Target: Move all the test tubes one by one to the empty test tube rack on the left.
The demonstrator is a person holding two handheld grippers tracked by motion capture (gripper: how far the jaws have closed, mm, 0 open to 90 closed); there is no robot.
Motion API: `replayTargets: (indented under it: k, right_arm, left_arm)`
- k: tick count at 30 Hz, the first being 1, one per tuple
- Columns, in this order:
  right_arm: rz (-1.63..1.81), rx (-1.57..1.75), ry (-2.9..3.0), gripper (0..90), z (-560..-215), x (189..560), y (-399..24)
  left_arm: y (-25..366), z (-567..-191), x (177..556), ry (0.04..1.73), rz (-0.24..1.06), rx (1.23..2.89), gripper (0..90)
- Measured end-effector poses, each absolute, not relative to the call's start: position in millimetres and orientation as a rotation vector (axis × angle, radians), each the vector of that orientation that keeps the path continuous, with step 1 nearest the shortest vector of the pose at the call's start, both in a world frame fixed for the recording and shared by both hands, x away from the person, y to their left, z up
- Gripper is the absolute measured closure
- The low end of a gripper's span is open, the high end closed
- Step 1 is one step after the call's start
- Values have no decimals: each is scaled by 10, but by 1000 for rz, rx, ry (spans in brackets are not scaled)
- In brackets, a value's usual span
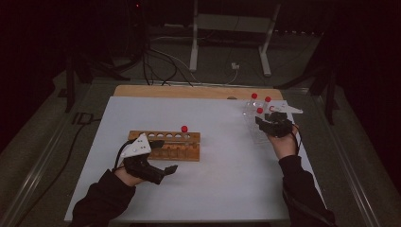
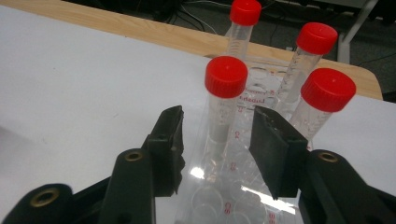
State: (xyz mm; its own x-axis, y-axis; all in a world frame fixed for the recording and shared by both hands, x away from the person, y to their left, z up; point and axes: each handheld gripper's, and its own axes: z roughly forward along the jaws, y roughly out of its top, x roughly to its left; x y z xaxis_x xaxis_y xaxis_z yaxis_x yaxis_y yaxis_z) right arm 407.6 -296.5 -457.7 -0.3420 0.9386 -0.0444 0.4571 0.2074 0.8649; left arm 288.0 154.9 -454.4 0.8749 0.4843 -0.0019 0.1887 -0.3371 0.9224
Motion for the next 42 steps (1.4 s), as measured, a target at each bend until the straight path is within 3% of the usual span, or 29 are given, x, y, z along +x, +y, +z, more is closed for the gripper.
replayTargets:
  k: [13,21,42]
  right_arm:
    - [995,1348,1922,633,-4638,4285,-2920]
    - [976,1383,1925,743,-4681,4347,-2884]
    - [991,1299,1891,754,-4317,4144,-2884]
  left_arm:
    - [1559,-4547,2888,499,318,1915,21]
    - [1569,-4549,2896,502,316,1916,21]
    - [1568,-4537,2900,506,313,1923,21]
